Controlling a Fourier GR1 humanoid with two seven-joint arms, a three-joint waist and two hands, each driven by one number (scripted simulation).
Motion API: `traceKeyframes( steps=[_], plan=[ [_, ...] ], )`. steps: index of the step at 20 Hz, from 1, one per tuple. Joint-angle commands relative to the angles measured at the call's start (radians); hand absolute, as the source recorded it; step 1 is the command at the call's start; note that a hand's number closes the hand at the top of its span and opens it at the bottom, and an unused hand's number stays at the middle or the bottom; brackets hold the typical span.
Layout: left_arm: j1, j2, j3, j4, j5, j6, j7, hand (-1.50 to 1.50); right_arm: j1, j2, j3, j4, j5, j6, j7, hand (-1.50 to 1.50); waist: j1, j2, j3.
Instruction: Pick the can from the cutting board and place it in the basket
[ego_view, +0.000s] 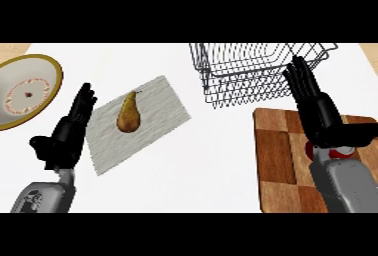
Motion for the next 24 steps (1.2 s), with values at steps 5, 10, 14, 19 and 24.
traceKeyframes(
  steps=[5,10,14,19,24],
  plan=[
    [0.176,-0.011,-0.002,0.141,0.069,-0.060,0.160,0.00,-0.153,-0.100,-0.100,0.013,-0.282,0.319,0.064,1.50,-0.010,-0.012,0.000],
    [0.225,0.012,-0.008,0.176,0.076,-0.093,0.215,0.00,-0.065,-0.089,0.111,-0.083,-0.176,0.472,0.005,1.50,-0.030,-0.019,-0.001],
    [0.229,0.010,0.015,0.208,0.093,-0.096,0.219,0.00,-0.020,-0.091,0.175,-0.213,0.012,0.302,0.085,-1.50,-0.053,-0.024,-0.003],
    [0.266,0.004,-0.002,0.165,0.088,-0.095,0.220,0.00,-0.116,-0.359,0.074,-0.262,0.229,0.271,0.204,-1.50,-0.066,-0.033,-0.007],
    [0.280,0.015,0.009,0.153,0.089,-0.099,0.214,0.00,-0.200,-0.605,-0.021,-0.293,0.251,0.414,0.323,-1.50,-0.065,-0.030,-0.006]
  ],
)
